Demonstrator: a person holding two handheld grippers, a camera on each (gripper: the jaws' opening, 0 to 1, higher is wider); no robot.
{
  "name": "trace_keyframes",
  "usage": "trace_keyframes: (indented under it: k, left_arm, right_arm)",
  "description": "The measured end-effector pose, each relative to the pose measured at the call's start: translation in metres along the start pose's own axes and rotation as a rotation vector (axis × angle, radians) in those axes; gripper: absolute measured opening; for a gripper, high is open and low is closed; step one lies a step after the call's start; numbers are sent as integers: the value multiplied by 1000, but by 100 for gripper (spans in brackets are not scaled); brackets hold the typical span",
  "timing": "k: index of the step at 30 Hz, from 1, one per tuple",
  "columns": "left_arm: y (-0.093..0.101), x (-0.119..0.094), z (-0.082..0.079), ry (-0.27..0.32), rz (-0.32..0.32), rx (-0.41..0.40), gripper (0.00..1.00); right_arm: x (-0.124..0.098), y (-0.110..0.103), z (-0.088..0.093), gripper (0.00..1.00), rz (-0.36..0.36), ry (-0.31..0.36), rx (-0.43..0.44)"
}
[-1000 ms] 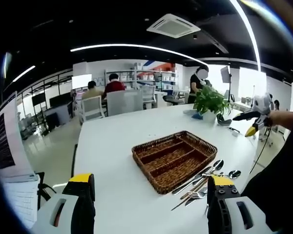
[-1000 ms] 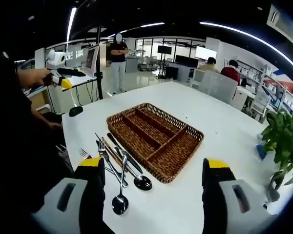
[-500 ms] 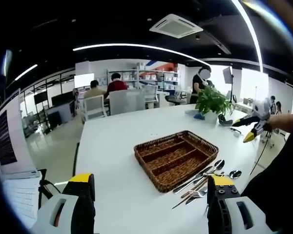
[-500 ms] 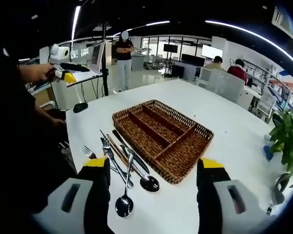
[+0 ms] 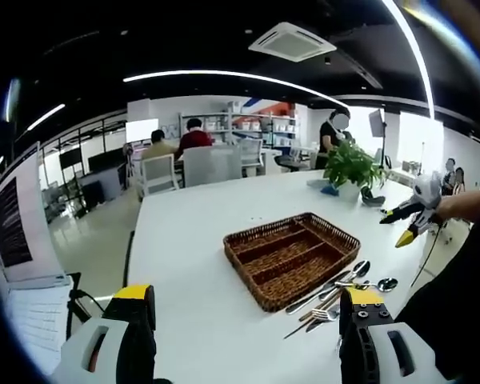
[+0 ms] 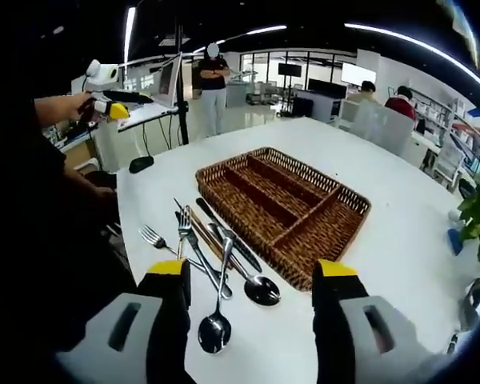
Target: Arrange the knives, forks, and spoons in their matching storage slots by inserting each utensil handle-first until every utensil is classified and aligned in the correct compartment
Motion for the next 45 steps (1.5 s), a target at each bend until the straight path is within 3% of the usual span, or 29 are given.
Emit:
trace_keyframes:
  k: [14,18,21,25,45]
  left_arm:
    - [0,-8,1,-11,-4,-8,100]
    - [1,-9,2,-14,-7,-9,100]
    - [3,-10,2,-19,-4,-5,100]
    - [1,-9,2,-17,-4,-9,100]
    - [-5,-17,6,-40,-24,9,100]
  right_arm:
    - [23,-11,17,42,-67,-16,41]
    - [27,-12,19,43,-76,-17,54]
    - [40,-15,30,42,-98,-55,80]
    - [48,-16,42,36,-66,-98,114]
    - [82,-23,69,20,-88,-147,125]
Point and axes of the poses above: the point that each gripper's makers call its tool centre point, and the gripper's own axes: x roughly forward along the fingers, y roughly to its right, z roughly out of its underside, the point moved 7 cm from there along -x, roughly backward along the fingers, and after that the axes turned 15 degrees about -z, right-handed, at the moved point
